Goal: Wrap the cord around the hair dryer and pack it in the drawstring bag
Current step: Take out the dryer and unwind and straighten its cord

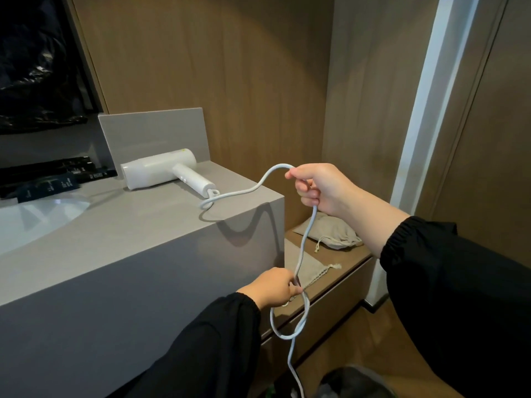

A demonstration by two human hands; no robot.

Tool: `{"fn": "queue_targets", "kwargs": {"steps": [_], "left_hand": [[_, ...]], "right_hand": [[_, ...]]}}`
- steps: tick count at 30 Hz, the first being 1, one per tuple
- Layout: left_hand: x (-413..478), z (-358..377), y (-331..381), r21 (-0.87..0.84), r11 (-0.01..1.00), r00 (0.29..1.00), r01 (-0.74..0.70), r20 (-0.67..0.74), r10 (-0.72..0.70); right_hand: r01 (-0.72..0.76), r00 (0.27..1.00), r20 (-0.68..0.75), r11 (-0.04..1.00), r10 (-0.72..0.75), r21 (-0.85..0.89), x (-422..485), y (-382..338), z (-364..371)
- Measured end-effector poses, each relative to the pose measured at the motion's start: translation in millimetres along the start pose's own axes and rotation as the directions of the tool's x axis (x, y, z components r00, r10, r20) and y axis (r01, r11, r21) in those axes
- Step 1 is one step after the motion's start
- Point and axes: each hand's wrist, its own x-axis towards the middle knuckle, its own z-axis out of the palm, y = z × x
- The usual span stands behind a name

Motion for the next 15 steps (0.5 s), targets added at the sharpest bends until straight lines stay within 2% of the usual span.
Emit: {"fn": "queue_targets", "kwargs": {"steps": [2,6,8,11,15], "left_hand": [[2,4,0,-0.023,1.000,1.000,0.000,0.002,0.000],[-1,11,7,-0.109,0.994,0.998,-0.021,-0.062,0.014],[-4,12,11,-0.127,0.991,0.993,-0.043,-0.116,0.029],[-10,13,17,-0.223,0.971,0.977,-0.086,-0.208,0.039],[-17,12,26,-0.434,0.893,0.960,-0.121,-0.281,-0.006]], "right_hand": [[-0.003,0.999,-0.054,1.000,0.002,-0.025,0,2,-2],[0.013,0.977,-0.205,0.975,-0.059,-0.220,-4,18,-17],[-0.019,0.968,-0.250,0.991,-0.015,-0.131,-11,39,-28],[-0.073,0.967,-0.236,0.993,0.092,0.090,-29,85,-46],[-0.144,0.962,-0.224,0.988,0.153,0.058,-61,152,-56]]}}
